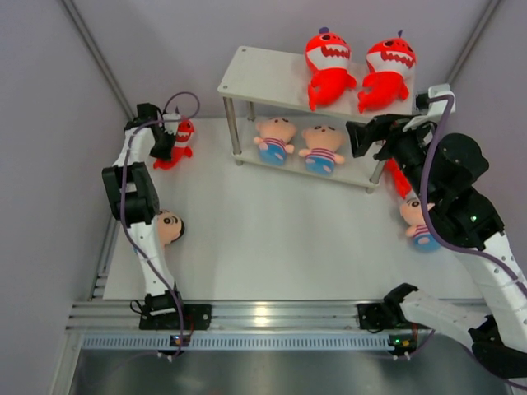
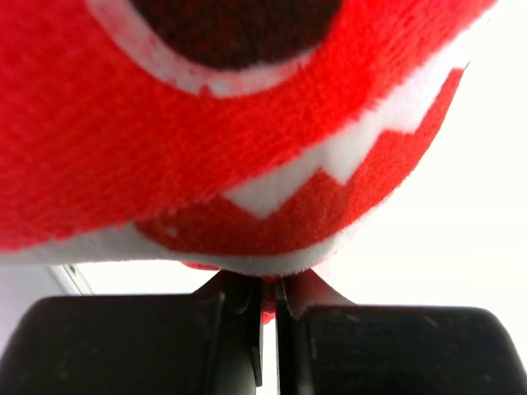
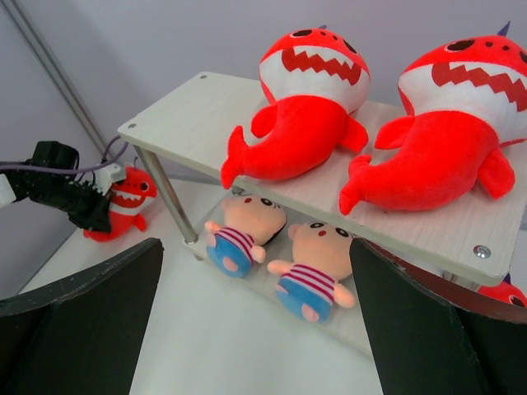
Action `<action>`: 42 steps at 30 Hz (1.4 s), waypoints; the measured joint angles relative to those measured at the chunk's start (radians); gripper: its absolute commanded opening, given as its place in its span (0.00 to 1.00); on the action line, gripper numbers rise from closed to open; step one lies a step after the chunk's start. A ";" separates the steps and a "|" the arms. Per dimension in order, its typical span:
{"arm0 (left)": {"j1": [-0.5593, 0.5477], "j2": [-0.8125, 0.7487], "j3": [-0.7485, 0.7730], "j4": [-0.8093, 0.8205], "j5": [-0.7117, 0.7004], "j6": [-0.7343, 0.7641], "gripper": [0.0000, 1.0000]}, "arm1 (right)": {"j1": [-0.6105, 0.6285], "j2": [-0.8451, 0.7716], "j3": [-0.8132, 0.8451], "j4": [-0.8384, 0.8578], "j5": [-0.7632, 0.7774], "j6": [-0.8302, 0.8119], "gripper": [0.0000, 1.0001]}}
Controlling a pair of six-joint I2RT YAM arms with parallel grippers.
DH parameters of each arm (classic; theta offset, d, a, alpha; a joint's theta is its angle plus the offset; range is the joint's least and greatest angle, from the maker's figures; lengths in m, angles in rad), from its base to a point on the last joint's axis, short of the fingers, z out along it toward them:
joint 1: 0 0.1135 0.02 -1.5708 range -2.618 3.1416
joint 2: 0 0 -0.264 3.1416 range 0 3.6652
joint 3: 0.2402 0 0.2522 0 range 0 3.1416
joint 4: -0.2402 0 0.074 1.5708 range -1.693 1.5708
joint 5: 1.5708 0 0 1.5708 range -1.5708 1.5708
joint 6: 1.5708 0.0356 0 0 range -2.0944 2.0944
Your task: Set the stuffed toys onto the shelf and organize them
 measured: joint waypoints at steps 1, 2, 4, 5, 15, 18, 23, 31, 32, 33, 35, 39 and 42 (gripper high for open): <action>0.007 -0.013 -0.002 -0.006 0.011 -0.028 0.00 | 0.000 -0.002 0.000 0.001 0.000 0.000 0.97; 0.010 -0.027 -0.002 -0.010 0.020 -0.051 0.00 | 0.000 -0.004 0.000 0.001 0.000 0.000 0.97; 0.020 -0.071 -0.002 -0.011 0.033 -0.108 0.00 | 0.000 -0.011 -0.006 0.008 0.000 0.001 0.97; 0.023 -0.098 -0.002 -0.011 0.036 -0.135 0.00 | 0.000 -0.016 -0.011 0.011 0.001 0.002 0.97; 0.025 -0.385 0.044 -0.013 0.057 -0.383 0.00 | 0.000 -0.076 -0.045 0.032 0.015 0.009 0.97; 0.017 -0.437 0.134 -0.017 0.083 -0.465 0.00 | 0.000 -0.082 -0.052 0.039 0.016 0.013 0.97; -0.075 -0.528 0.287 -0.008 0.109 -0.563 0.00 | 0.000 -0.083 -0.077 0.052 0.016 0.033 0.97; -0.408 -0.567 0.434 0.011 0.186 -0.681 0.00 | 0.000 -0.089 -0.105 0.050 0.016 0.077 0.96; -0.422 -0.543 0.460 0.014 0.185 -0.687 0.00 | 0.000 -0.090 -0.105 0.050 0.016 0.082 0.96; -0.435 -0.518 0.483 0.019 0.182 -0.692 0.00 | 0.000 -0.091 -0.108 0.051 0.016 0.089 0.96; -0.462 -0.447 0.534 0.034 0.174 -0.704 0.00 | 0.000 -0.093 -0.110 0.048 0.016 0.098 0.95; -0.507 -0.335 0.552 0.051 0.167 -0.727 0.00 | 0.000 -0.099 -0.116 0.047 0.028 0.117 0.96; -0.543 -0.264 0.552 0.050 0.167 -0.737 0.00 | 0.000 -0.105 -0.129 0.045 0.044 0.129 0.95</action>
